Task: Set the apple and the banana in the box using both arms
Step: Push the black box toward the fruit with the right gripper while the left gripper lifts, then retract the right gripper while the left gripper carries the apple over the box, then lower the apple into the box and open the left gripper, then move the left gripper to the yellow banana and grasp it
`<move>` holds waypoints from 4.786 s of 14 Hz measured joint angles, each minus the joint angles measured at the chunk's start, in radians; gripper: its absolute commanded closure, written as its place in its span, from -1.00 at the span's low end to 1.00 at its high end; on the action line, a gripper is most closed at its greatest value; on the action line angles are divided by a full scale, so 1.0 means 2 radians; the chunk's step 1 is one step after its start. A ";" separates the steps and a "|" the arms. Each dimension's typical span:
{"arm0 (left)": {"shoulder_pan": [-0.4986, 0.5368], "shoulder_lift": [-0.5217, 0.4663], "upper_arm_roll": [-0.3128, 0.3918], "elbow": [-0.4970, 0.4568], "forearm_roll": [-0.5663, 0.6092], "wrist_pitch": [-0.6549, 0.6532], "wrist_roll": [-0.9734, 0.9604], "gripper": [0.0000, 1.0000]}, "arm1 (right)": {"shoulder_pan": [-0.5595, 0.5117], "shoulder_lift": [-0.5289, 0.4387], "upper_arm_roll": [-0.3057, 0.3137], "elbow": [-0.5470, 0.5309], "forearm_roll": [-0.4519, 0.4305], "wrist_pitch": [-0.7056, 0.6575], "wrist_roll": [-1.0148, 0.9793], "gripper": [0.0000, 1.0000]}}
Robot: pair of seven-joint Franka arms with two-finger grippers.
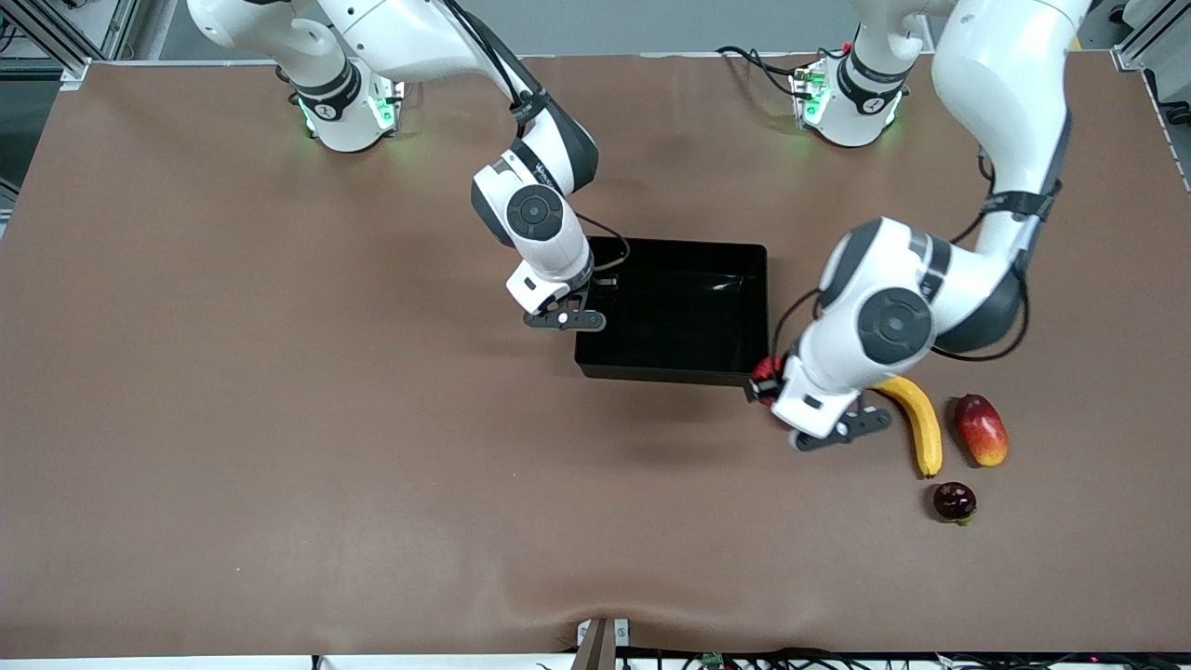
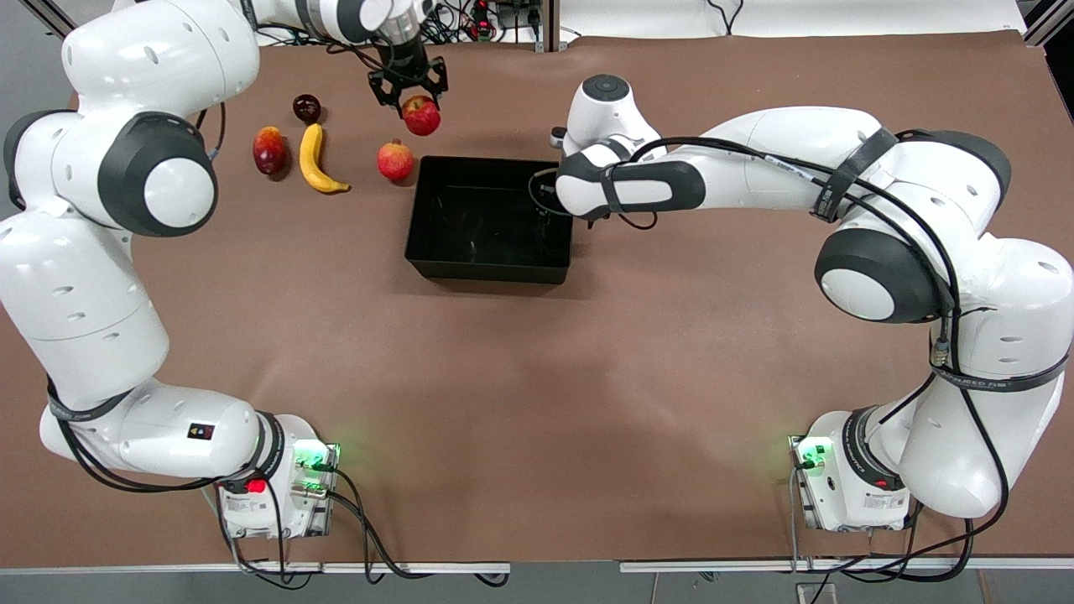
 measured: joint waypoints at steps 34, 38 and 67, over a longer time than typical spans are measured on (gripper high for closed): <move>-0.076 -0.069 -0.021 -0.328 0.071 0.235 -0.154 1.00 | -0.389 -0.285 -0.030 0.076 -0.107 -0.419 -0.376 -1.00; -0.076 -0.069 -0.021 -0.334 0.071 0.242 -0.154 -0.99 | -0.403 -0.283 -0.031 0.088 -0.107 -0.429 -0.376 -1.00; 0.208 -0.029 -0.014 -0.182 0.072 0.140 0.113 -1.00 | -0.424 -0.281 -0.023 0.122 -0.108 -0.447 -0.376 -1.00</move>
